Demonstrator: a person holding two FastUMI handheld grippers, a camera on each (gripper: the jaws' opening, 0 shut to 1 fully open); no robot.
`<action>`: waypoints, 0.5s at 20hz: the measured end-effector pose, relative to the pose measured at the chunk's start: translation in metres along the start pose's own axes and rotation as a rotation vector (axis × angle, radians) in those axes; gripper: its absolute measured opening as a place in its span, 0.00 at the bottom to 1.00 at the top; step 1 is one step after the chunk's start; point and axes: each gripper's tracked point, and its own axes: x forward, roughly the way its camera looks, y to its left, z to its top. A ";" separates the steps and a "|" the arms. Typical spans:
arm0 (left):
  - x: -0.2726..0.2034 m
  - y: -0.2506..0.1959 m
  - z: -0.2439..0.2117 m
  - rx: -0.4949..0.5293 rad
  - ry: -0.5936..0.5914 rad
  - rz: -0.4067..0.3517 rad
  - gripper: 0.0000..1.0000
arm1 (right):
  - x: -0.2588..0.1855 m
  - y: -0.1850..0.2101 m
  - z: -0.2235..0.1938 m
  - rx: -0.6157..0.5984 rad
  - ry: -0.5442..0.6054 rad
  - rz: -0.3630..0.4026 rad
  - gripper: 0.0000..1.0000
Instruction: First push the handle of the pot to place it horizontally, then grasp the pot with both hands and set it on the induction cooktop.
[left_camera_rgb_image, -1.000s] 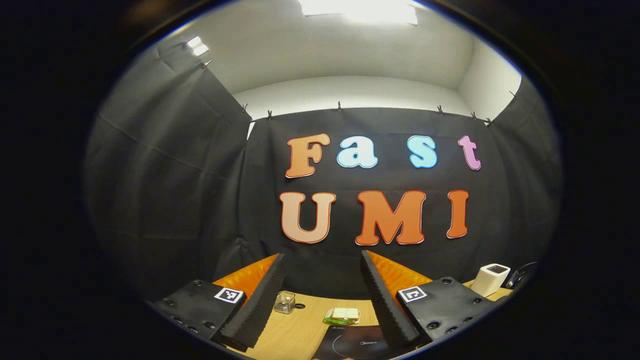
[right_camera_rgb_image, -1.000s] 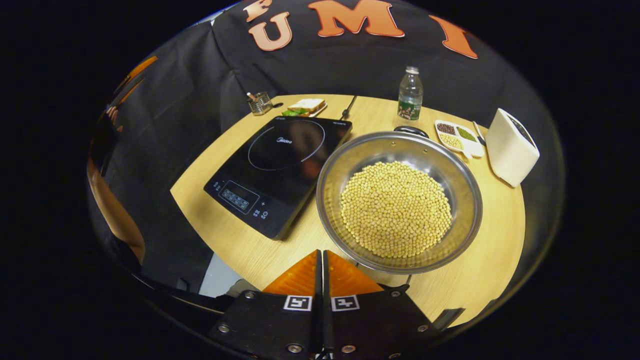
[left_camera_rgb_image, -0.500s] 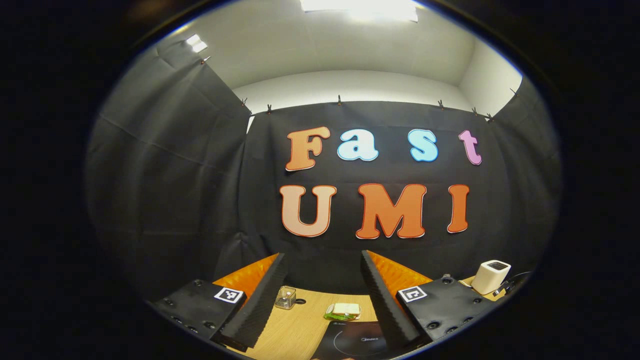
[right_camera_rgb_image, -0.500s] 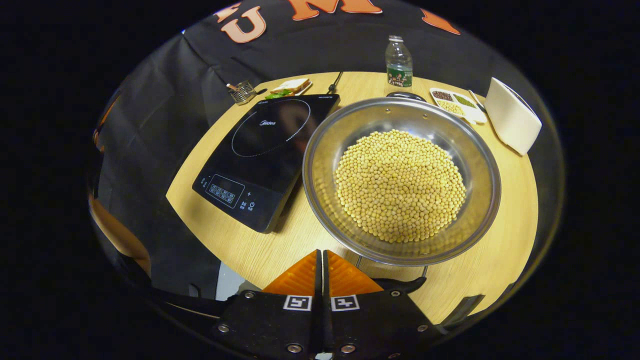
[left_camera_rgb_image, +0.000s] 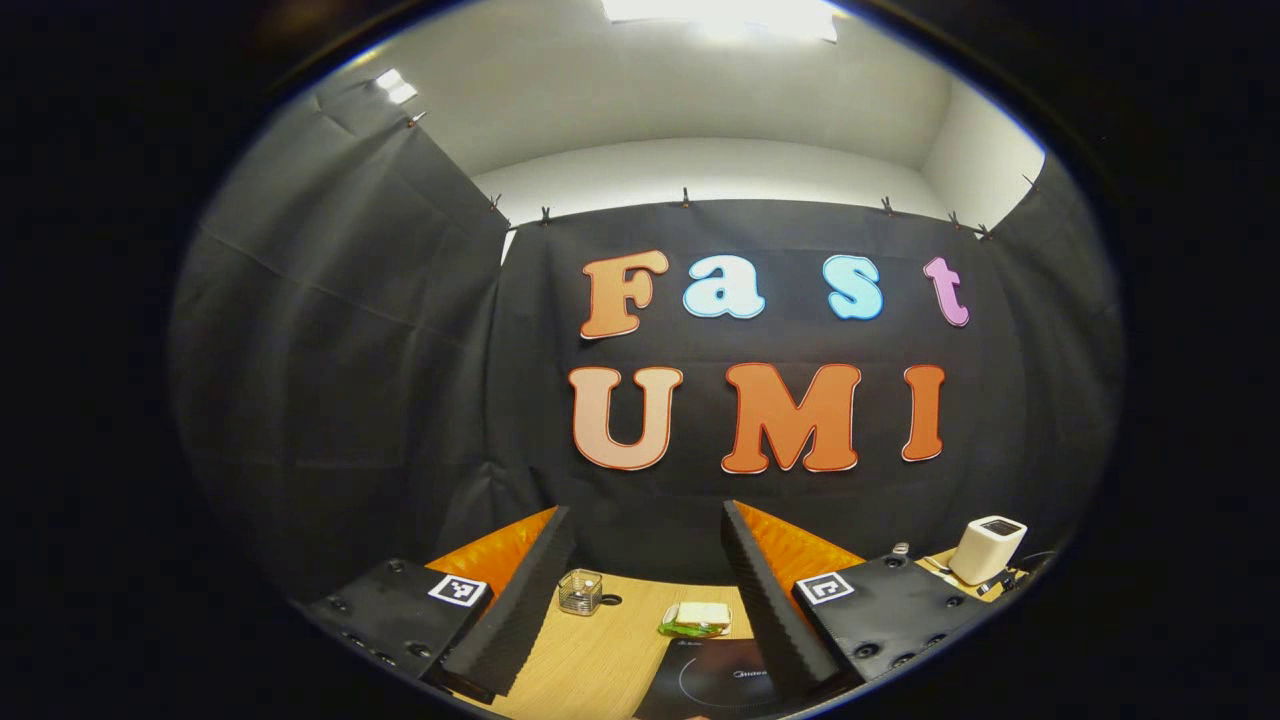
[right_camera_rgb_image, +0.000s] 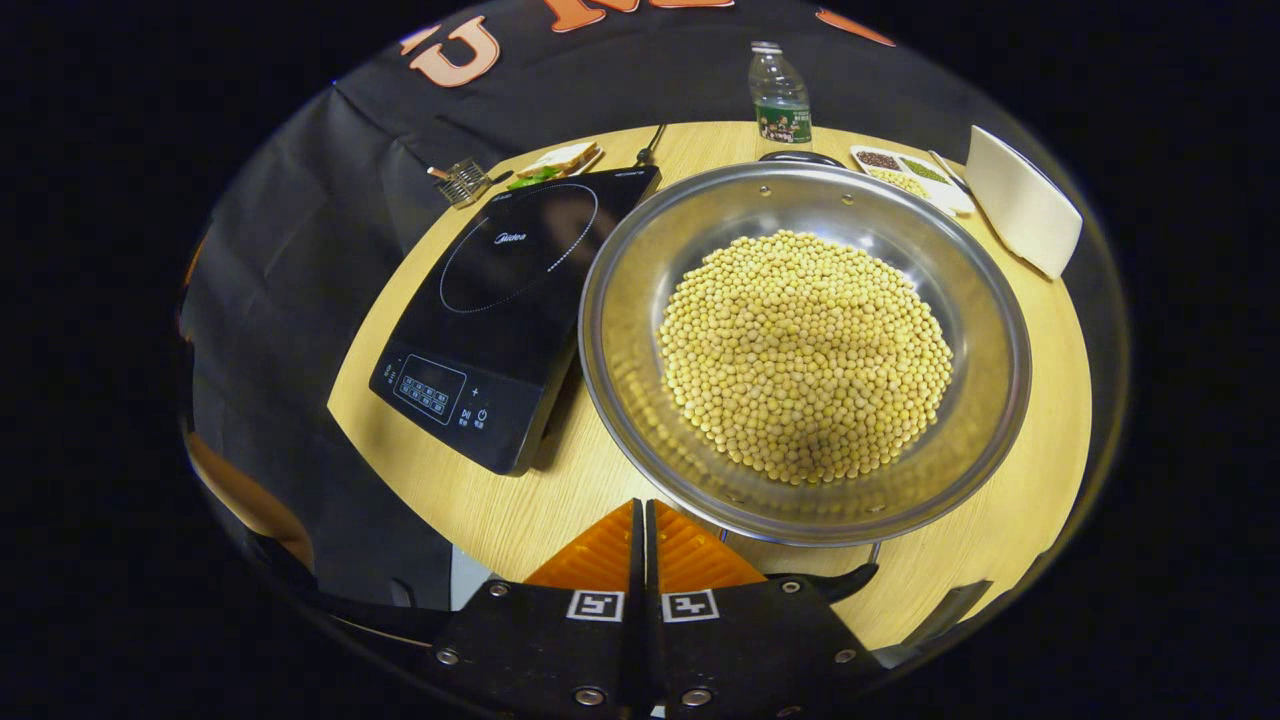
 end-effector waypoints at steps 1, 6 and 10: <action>0.000 -0.001 -0.001 -0.008 0.002 -0.007 0.97 | -0.001 -0.002 -0.002 0.006 0.000 0.001 0.00; 0.004 -0.003 -0.009 -0.021 0.019 -0.013 0.96 | -0.005 -0.026 -0.006 0.054 -0.002 -0.036 0.00; 0.006 -0.005 -0.016 -0.036 0.021 -0.018 0.97 | -0.012 -0.047 -0.007 0.078 -0.002 -0.076 0.00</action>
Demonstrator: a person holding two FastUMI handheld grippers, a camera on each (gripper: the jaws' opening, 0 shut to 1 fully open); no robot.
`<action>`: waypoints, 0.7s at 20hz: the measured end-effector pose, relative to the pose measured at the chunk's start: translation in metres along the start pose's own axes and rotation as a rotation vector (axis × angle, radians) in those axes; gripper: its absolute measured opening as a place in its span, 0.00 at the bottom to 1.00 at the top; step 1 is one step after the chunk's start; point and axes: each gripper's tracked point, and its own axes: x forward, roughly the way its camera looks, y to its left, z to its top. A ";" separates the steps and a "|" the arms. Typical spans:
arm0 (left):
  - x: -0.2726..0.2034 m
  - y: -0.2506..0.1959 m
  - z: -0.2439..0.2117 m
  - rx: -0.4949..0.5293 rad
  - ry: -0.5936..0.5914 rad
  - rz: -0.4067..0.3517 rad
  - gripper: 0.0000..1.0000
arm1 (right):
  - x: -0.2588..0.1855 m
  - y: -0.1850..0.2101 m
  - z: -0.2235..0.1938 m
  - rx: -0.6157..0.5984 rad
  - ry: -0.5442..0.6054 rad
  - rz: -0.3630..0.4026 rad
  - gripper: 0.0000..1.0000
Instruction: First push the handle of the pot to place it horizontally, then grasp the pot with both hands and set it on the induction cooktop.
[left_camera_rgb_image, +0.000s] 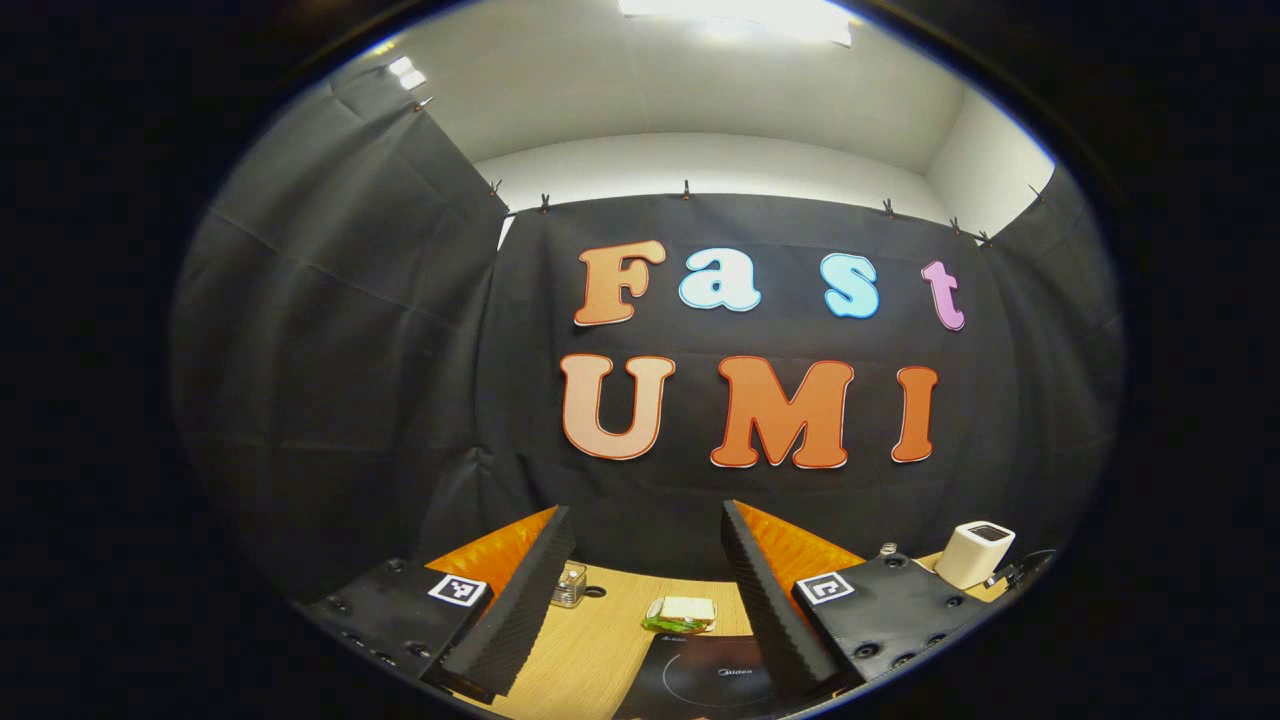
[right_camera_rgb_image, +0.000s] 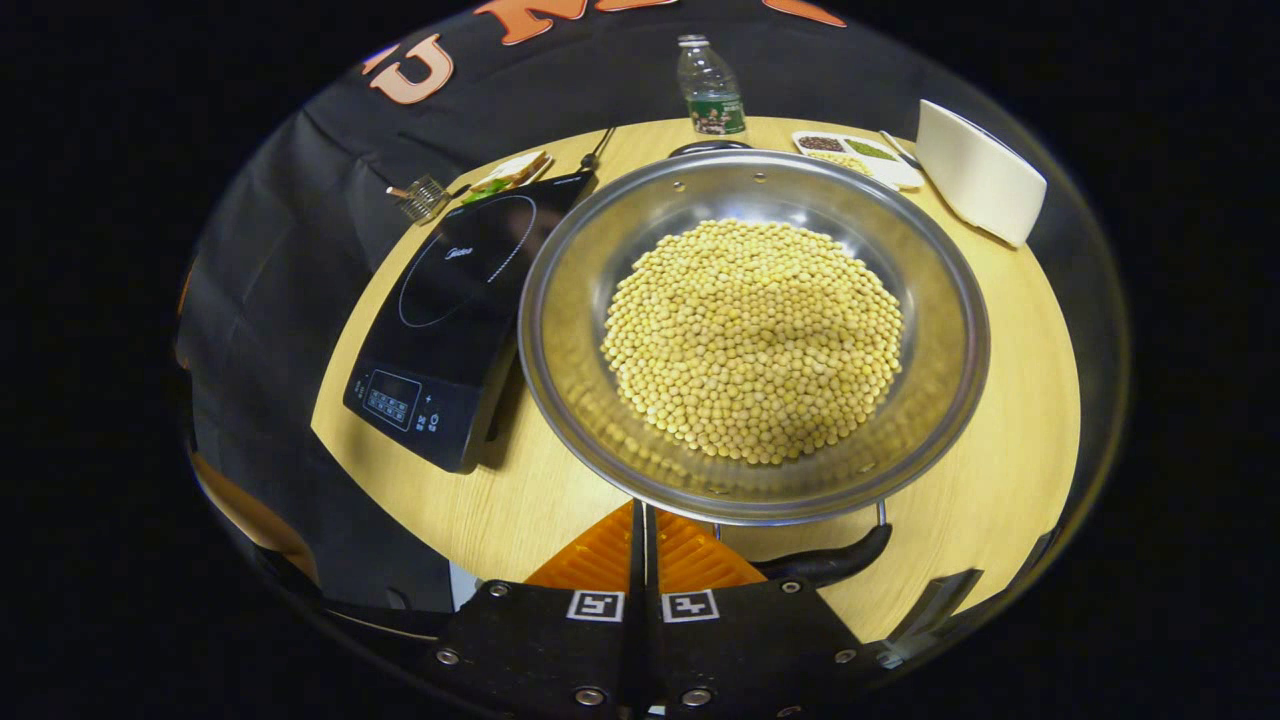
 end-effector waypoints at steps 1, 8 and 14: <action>0.002 0.000 -0.001 -0.002 0.003 0.000 0.97 | -0.001 -0.005 0.000 0.005 0.000 -0.009 0.00; 0.009 -0.006 -0.006 -0.009 0.007 -0.007 0.98 | -0.009 -0.035 0.004 0.050 -0.014 -0.053 0.00; 0.013 -0.011 -0.014 -0.022 0.013 -0.020 0.97 | -0.010 -0.065 0.010 0.106 -0.017 -0.092 0.00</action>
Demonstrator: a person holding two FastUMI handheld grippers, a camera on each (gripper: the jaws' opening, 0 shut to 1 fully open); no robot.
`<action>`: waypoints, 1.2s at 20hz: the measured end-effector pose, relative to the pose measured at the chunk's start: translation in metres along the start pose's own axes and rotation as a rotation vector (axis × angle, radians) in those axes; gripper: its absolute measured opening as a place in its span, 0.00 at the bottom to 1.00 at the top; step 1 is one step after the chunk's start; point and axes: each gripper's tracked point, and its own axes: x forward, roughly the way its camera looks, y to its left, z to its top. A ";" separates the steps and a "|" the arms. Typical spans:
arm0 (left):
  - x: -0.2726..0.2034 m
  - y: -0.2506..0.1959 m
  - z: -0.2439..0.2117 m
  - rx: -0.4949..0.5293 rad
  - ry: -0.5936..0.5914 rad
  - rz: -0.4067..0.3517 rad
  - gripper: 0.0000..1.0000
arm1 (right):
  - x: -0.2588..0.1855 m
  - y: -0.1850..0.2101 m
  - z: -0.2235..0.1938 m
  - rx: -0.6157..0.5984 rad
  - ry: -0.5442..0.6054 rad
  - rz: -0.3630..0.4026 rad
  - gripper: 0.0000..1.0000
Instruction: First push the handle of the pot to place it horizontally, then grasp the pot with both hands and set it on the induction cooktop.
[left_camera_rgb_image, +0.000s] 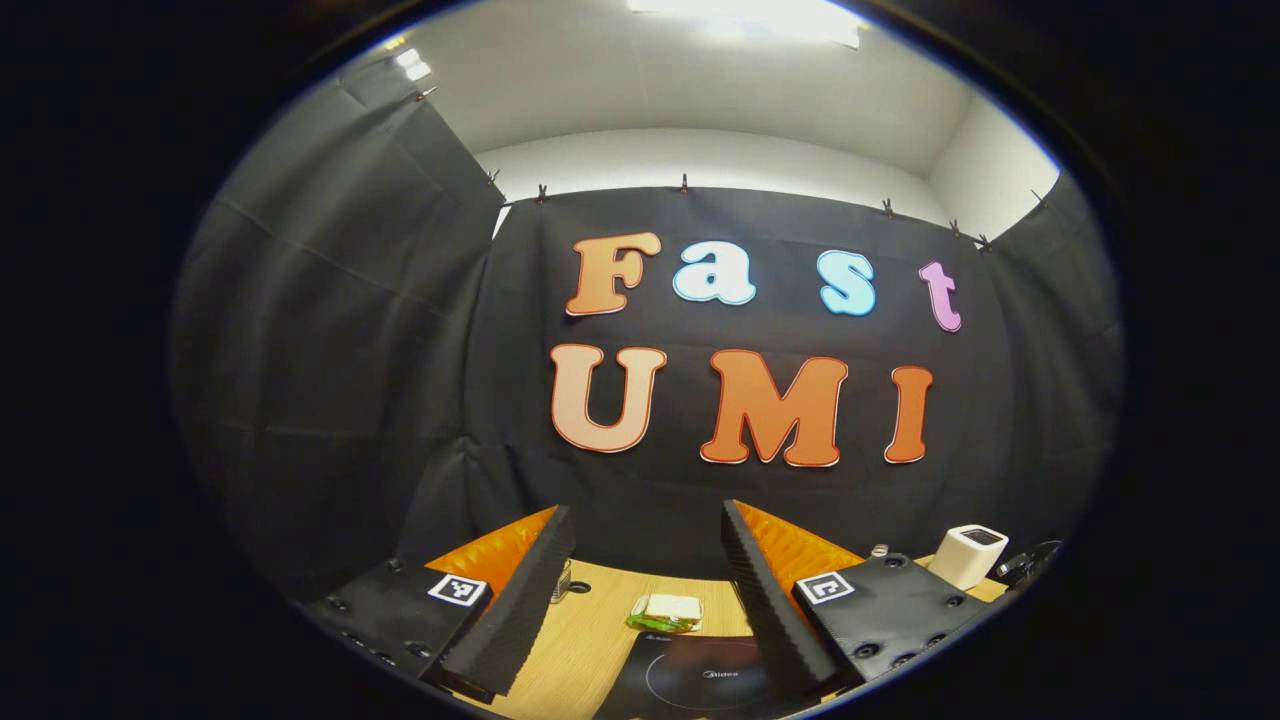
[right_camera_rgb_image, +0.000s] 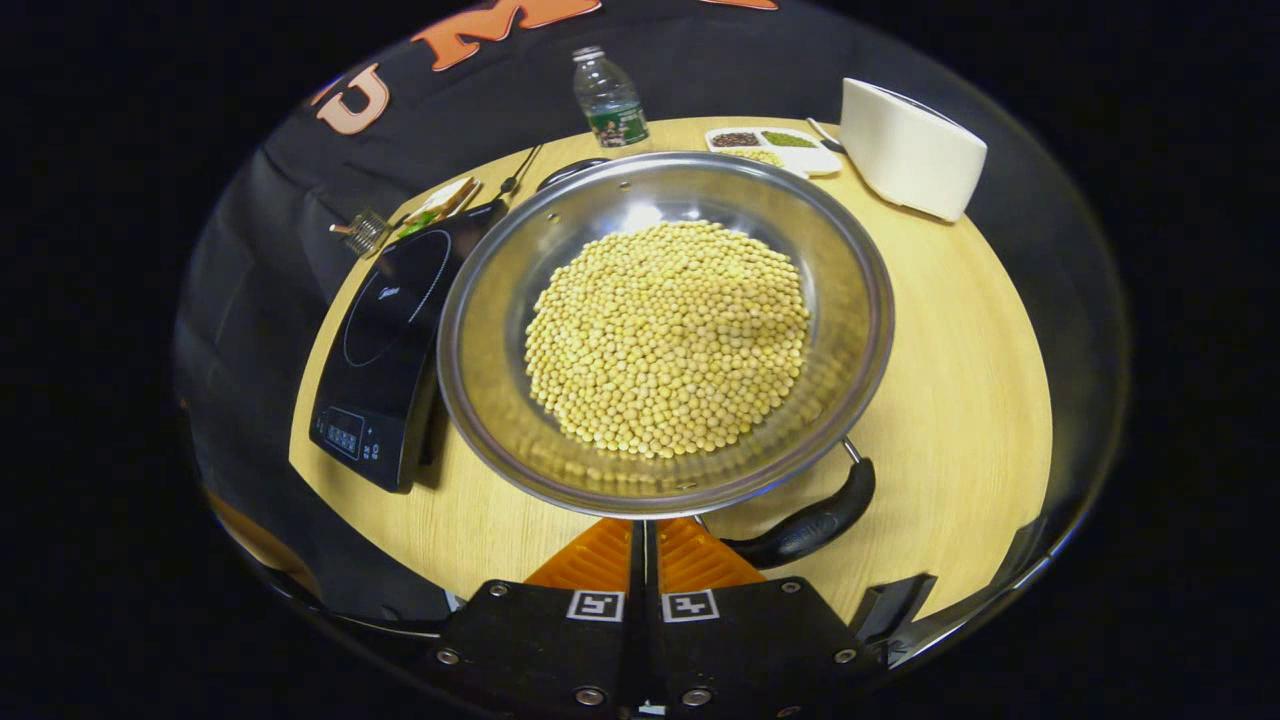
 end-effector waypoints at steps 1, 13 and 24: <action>0.001 -0.001 -0.002 -0.001 0.002 0.000 0.97 | -0.001 -0.003 0.001 0.011 -0.002 -0.002 0.00; 0.005 -0.013 -0.010 0.011 0.025 -0.041 0.96 | 0.000 -0.045 0.020 0.069 -0.029 -0.055 0.00; 0.009 -0.032 -0.008 0.031 0.010 -0.048 0.98 | 0.001 -0.086 0.034 0.144 -0.062 -0.128 0.00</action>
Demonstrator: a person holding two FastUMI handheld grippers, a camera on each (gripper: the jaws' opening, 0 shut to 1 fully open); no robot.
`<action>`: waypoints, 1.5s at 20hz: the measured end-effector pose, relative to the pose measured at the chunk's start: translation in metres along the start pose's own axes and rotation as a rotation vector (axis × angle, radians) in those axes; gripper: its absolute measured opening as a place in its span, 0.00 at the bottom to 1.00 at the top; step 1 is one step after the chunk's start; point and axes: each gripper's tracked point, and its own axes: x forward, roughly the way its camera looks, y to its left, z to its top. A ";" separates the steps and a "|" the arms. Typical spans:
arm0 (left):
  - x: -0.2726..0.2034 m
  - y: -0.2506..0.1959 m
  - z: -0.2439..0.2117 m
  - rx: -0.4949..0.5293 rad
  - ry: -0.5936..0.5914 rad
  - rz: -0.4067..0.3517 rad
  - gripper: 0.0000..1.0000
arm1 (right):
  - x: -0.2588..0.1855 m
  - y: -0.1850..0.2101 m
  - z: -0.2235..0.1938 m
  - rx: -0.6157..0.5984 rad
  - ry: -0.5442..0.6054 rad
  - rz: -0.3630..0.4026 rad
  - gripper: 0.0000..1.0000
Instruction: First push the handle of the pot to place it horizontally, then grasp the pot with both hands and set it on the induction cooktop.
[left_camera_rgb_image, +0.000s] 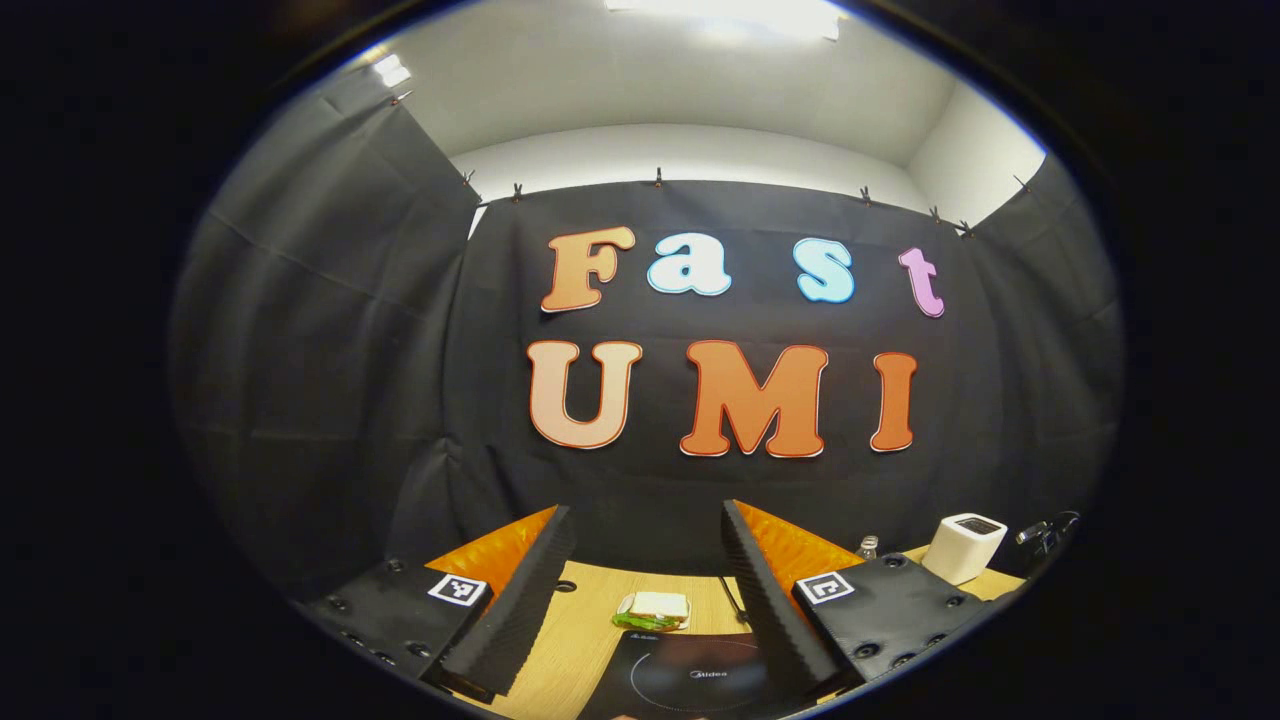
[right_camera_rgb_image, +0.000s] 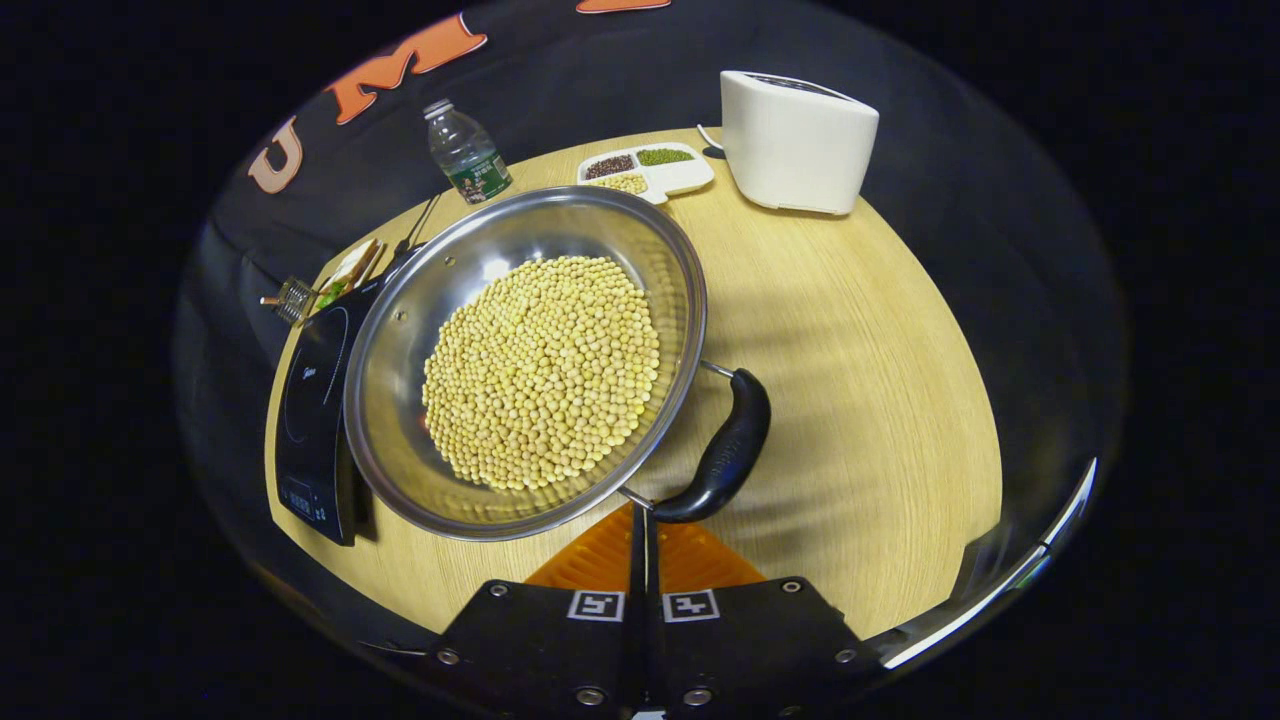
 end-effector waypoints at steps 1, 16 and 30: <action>0.000 -0.002 -0.001 0.001 0.001 -0.001 0.98 | 0.000 -0.001 0.003 0.007 -0.005 -0.004 0.00; 0.009 -0.042 -0.039 0.004 0.086 -0.069 0.98 | 0.021 -0.031 0.054 0.171 -0.095 -0.071 0.00; 0.021 -0.063 -0.067 0.015 0.182 -0.105 0.98 | 0.036 -0.054 0.106 0.166 -0.130 -0.148 0.00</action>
